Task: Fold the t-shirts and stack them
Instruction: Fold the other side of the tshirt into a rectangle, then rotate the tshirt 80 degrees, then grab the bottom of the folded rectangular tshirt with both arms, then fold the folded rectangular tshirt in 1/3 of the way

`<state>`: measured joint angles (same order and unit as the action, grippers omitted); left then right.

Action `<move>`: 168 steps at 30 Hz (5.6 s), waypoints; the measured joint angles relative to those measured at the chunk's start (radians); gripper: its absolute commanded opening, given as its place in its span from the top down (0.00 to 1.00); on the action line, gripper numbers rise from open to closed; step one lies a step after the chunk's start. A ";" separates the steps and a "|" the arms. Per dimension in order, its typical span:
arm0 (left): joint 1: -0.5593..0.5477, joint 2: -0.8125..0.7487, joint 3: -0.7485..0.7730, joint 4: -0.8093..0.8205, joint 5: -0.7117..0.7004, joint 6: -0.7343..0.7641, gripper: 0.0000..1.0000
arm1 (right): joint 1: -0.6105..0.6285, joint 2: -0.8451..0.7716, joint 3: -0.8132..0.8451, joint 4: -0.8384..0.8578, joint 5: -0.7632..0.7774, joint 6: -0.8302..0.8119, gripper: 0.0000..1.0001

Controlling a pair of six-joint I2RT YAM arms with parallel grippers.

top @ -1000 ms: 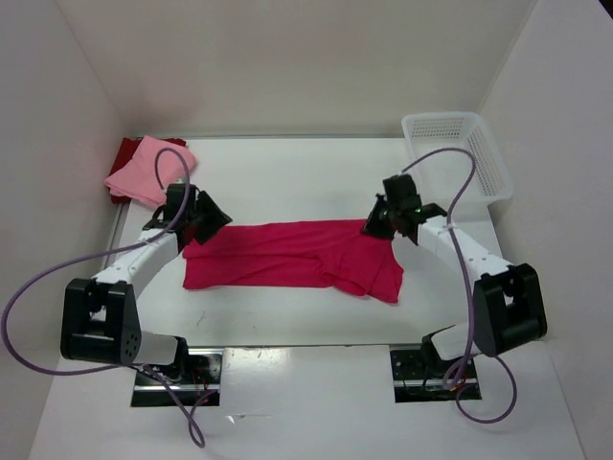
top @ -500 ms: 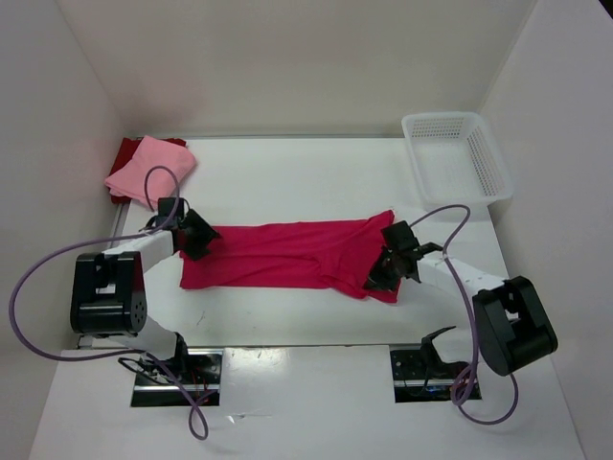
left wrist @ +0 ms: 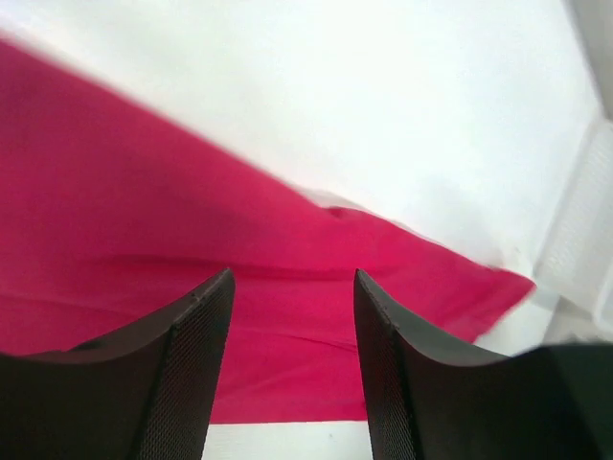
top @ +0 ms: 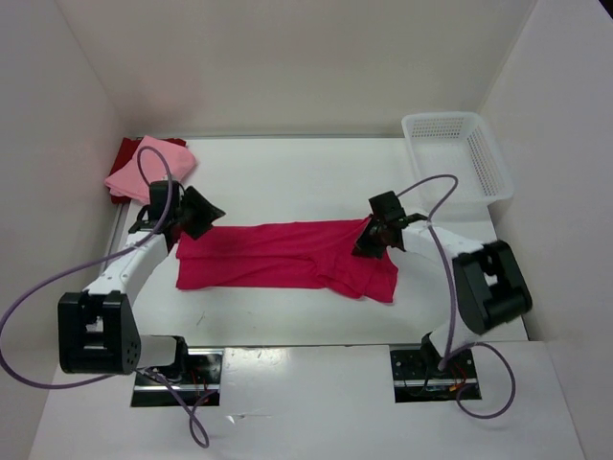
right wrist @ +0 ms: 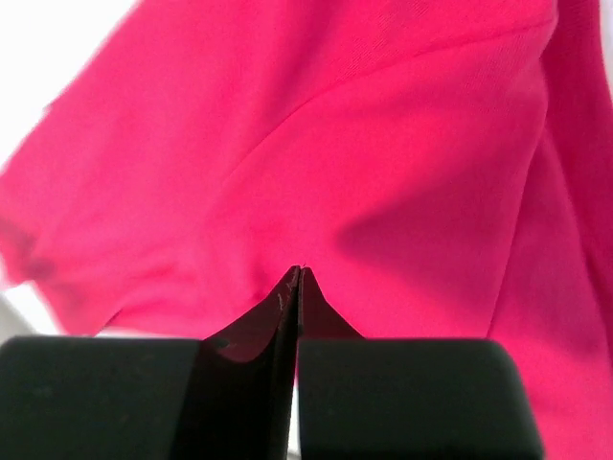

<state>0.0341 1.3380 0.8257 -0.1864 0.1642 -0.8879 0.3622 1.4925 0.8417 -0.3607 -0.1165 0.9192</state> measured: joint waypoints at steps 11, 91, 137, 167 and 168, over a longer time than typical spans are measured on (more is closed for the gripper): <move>-0.174 -0.105 -0.056 -0.031 0.012 0.048 0.32 | -0.004 0.516 0.474 -0.013 0.030 -0.059 1.00; -0.545 -0.126 -0.211 -0.330 -0.188 -0.063 0.00 | 0.441 -0.275 -0.420 0.171 -0.146 0.259 0.45; -0.413 0.113 0.217 -0.249 -0.082 0.058 1.00 | 0.118 -0.121 -0.031 0.105 -0.224 0.024 1.00; -0.298 0.517 0.461 -0.034 0.003 0.134 0.30 | -0.074 0.244 0.375 0.010 -0.229 -0.208 0.97; -0.324 0.503 0.428 -0.021 0.013 0.126 0.34 | -0.033 0.238 0.372 0.011 -0.230 -0.202 0.97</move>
<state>-0.2897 1.8408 1.2541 -0.2073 0.1776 -0.7624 0.3294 1.7302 1.2140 -0.3496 -0.3462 0.7170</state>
